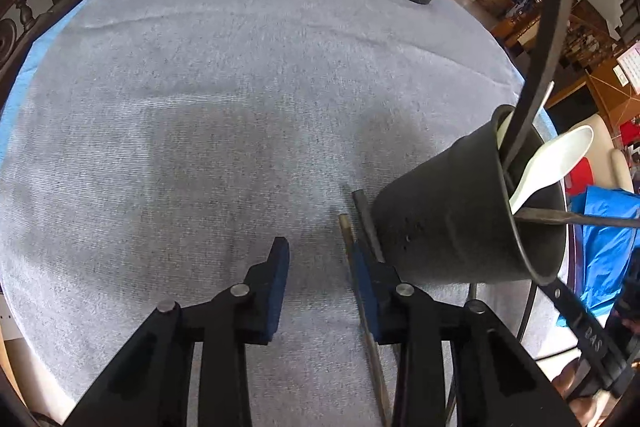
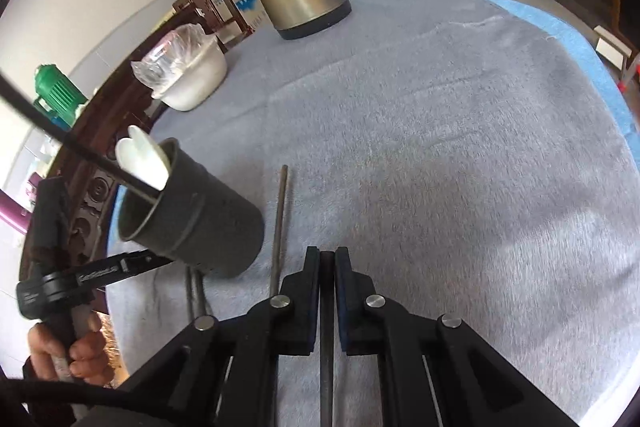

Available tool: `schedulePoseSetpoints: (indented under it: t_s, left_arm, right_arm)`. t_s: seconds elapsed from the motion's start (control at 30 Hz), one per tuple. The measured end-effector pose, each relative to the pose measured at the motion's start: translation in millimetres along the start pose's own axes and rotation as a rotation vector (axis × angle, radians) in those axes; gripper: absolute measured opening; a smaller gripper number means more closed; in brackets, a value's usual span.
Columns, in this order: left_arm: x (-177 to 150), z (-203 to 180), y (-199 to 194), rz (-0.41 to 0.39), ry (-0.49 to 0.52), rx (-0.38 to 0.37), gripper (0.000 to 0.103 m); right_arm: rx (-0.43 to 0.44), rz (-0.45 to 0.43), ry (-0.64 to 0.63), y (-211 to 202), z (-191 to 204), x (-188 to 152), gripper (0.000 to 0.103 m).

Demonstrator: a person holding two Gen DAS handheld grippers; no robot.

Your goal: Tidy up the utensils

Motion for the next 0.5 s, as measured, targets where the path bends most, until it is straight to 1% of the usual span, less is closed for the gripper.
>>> schedulePoseSetpoints:
  t_s: [0.1, 0.17, 0.4, 0.47, 0.5]
  left_arm:
    - [10, -6, 16, 0.0, -0.01, -0.026, 0.034]
    - [12, -8, 25, 0.007, -0.001, -0.009, 0.034]
    - [14, -8, 27, -0.01, 0.003, -0.01, 0.034]
    - [14, -8, 29, -0.017, 0.02, 0.005, 0.032]
    - [14, -8, 29, -0.021, 0.029, 0.016, 0.028]
  right_arm:
    - [0.015, -0.005, 0.001, -5, 1, -6, 0.008]
    - [0.023, -0.002, 0.006, -7, 0, -9, 0.008]
    - [0.053, 0.001, 0.022, -6, 2, -11, 0.008]
    - [0.06, -0.01, 0.016, -9, 7, -11, 0.008]
    - [0.066, -0.014, 0.013, -11, 9, -11, 0.008]
Point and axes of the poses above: each gripper's, at about its wrist camera, not at the fingertips, and y roughly the way its jaws point, z to its left, x to its top, the point moved 8 cm from there along y, roughly the way its jaws point, and after that the axes turned 5 degrees about -x, right-handed, at the moved point
